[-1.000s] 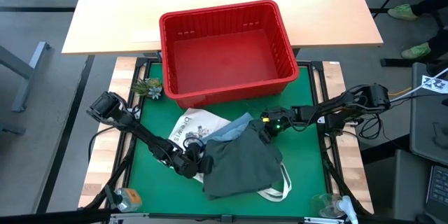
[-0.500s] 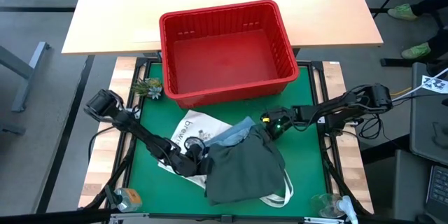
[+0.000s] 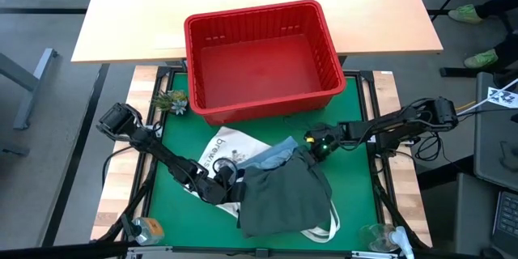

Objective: Fold laundry
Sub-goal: Put the clothes into the red bin

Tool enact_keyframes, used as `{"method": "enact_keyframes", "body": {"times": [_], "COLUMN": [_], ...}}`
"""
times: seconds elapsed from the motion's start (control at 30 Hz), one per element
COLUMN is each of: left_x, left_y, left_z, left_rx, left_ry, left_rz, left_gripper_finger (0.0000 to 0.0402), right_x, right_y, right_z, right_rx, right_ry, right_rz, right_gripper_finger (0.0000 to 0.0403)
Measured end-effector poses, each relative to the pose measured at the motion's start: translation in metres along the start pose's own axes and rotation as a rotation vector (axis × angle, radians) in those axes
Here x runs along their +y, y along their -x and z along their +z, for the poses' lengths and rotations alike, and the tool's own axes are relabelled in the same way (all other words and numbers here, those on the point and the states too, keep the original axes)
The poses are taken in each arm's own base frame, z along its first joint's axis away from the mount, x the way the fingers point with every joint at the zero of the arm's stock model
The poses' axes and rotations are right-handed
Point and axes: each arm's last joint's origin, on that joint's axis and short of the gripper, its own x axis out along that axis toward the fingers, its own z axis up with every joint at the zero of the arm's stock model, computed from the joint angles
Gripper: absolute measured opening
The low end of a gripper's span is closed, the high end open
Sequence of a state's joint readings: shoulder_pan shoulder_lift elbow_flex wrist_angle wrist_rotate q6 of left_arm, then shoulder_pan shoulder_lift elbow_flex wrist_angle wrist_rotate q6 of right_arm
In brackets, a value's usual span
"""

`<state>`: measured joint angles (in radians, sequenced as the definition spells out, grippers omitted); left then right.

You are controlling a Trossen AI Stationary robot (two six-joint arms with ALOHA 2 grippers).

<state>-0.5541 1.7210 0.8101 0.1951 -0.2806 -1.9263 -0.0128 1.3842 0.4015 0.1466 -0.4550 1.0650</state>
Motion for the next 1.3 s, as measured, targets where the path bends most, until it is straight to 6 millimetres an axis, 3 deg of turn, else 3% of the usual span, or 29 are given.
{"method": "enact_keyframes", "body": {"times": [0.27,0.7,1.07,1.3], "left_x": [0.000,0.000,0.000,0.000], "left_y": [0.000,0.000,0.000,0.000], "left_z": [0.000,-0.001,-0.001,-0.001], "left_rx": [0.007,0.013,0.031,0.033], "left_ry": [-0.009,-0.046,-0.025,-0.017], "left_rz": [0.003,0.004,0.011,0.011], "left_gripper_finger": [0.0006,0.0006,0.0006,0.0006], "right_x": [-0.004,-0.013,-0.023,-0.018], "right_y": [0.000,0.002,0.007,0.000], "right_z": [-0.004,-0.015,-0.027,-0.051], "right_rx": [0.058,0.257,0.436,0.508], "right_ry": [-0.031,-0.136,-0.153,-0.058], "right_rz": [-0.031,-0.060,-0.109,-0.183], "right_gripper_finger": [0.0054,0.0182,0.0190,0.0190]}}
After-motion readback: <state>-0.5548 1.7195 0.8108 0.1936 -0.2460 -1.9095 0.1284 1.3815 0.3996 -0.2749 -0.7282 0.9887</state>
